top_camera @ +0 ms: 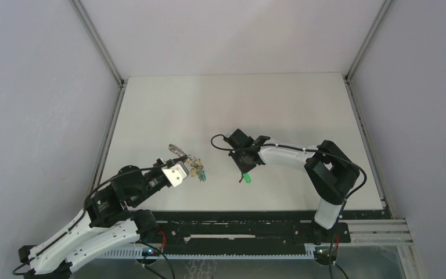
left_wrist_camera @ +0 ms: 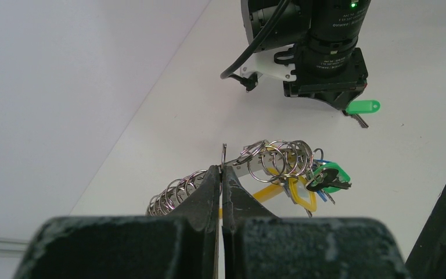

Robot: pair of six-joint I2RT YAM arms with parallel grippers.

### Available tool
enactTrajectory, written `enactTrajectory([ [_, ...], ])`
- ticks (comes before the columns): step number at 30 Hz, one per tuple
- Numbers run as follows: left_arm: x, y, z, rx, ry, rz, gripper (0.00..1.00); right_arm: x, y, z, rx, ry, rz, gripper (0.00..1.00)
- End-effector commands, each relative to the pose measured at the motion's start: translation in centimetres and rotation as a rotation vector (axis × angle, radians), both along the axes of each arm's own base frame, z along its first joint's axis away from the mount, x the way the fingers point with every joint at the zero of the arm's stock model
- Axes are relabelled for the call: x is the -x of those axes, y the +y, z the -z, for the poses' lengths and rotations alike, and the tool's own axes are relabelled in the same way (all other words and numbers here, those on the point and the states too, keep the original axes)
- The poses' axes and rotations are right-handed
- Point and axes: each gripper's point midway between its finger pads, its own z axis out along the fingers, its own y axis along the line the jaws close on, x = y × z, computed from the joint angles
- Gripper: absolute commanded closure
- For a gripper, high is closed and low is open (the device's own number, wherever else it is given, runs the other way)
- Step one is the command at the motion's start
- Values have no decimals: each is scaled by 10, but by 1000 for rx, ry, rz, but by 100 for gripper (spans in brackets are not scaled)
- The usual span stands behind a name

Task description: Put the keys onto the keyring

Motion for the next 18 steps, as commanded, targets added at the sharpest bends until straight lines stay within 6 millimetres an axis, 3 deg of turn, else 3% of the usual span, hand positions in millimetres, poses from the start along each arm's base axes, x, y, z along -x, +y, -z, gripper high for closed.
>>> enactTrajectory([
  [1,-2,-7,-4,49,-12,11,100,-8,13,-9,-33,-18,6,91],
  [18,-1,-9,-5,51,-9,21,100,-5,12,-9,-15,-2,2,92],
])
